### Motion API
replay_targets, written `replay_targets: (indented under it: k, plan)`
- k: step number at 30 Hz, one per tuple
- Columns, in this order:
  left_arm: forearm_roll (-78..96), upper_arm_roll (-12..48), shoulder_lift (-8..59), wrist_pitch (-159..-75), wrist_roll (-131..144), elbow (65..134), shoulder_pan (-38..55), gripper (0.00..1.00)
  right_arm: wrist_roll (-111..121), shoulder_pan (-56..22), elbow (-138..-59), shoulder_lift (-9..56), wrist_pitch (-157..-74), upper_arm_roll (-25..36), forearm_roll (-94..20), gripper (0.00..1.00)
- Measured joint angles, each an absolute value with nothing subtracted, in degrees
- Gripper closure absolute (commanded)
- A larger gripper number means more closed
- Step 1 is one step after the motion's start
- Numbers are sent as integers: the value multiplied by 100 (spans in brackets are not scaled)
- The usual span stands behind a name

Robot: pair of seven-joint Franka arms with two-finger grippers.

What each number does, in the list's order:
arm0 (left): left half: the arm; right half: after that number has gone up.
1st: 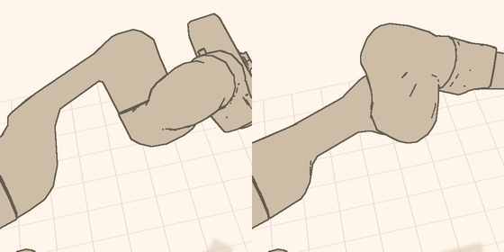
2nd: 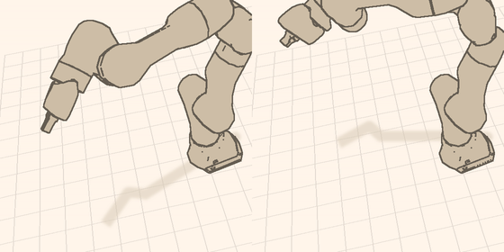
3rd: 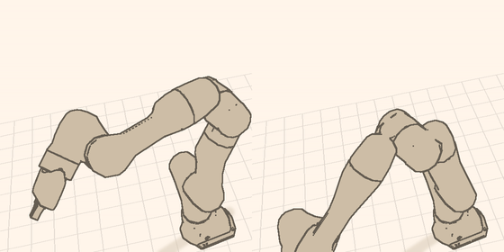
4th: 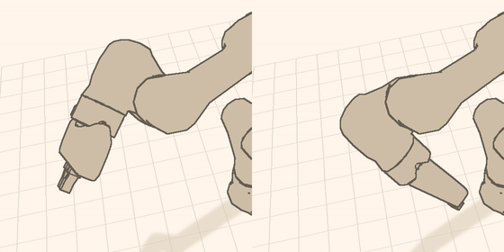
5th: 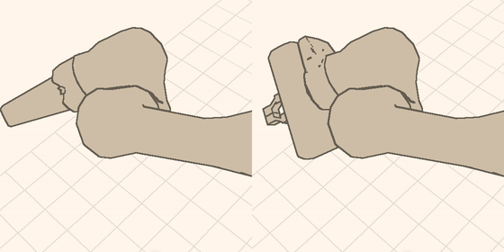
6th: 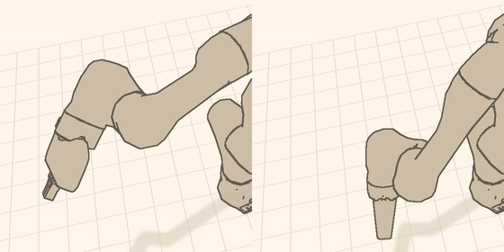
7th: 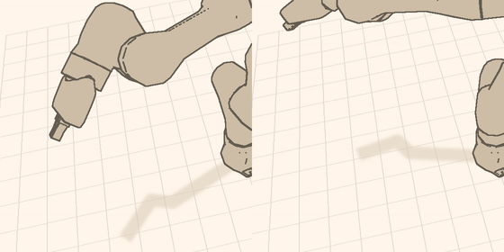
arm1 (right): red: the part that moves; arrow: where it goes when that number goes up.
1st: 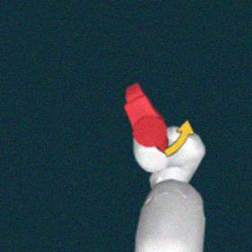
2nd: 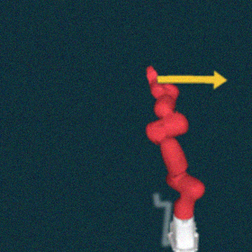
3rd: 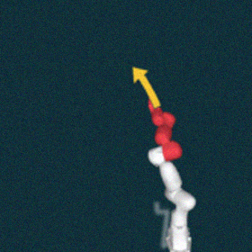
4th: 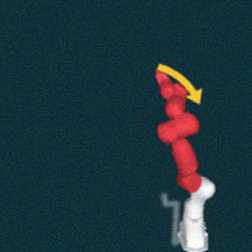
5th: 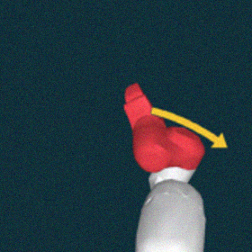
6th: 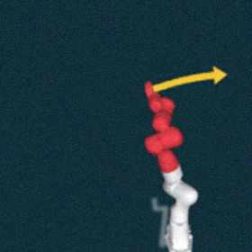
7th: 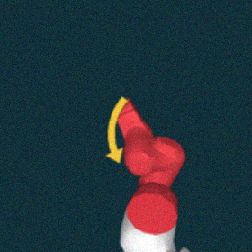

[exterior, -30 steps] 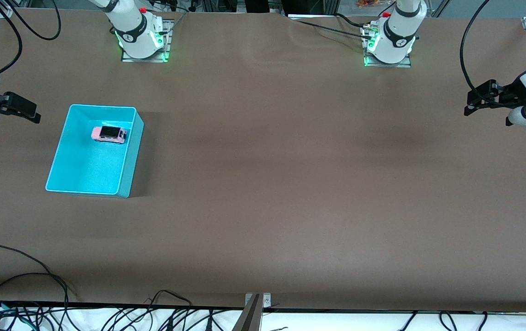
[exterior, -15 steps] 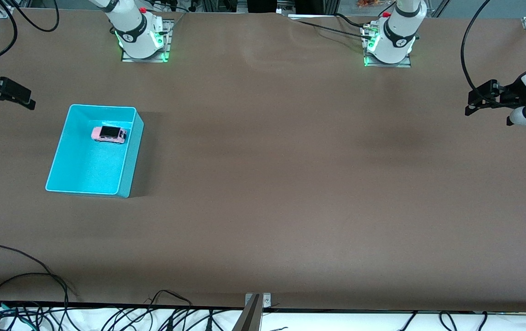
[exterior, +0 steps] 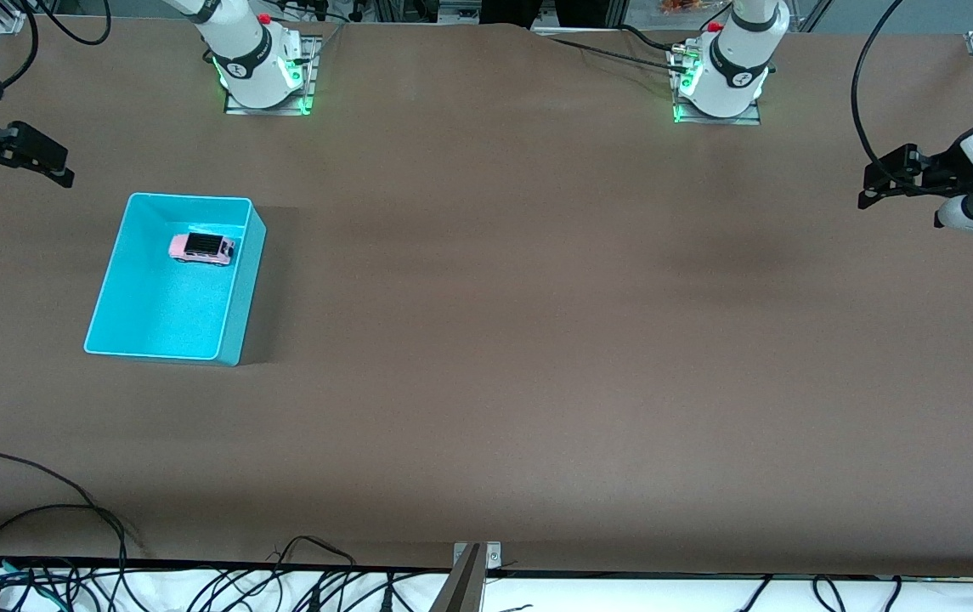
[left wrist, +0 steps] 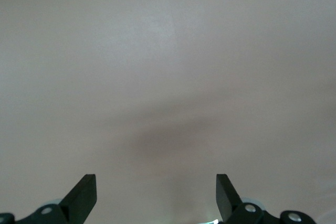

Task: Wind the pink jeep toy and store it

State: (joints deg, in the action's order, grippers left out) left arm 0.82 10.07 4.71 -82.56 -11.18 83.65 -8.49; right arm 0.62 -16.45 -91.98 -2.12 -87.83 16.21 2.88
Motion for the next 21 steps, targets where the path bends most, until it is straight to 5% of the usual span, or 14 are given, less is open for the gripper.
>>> replay_targets:
  k: [21]
  plan:
    - [82,999,462,-8174,-1118,8288,-873,0,64,-1666,-9141,-33,-8821,1627,295,0]
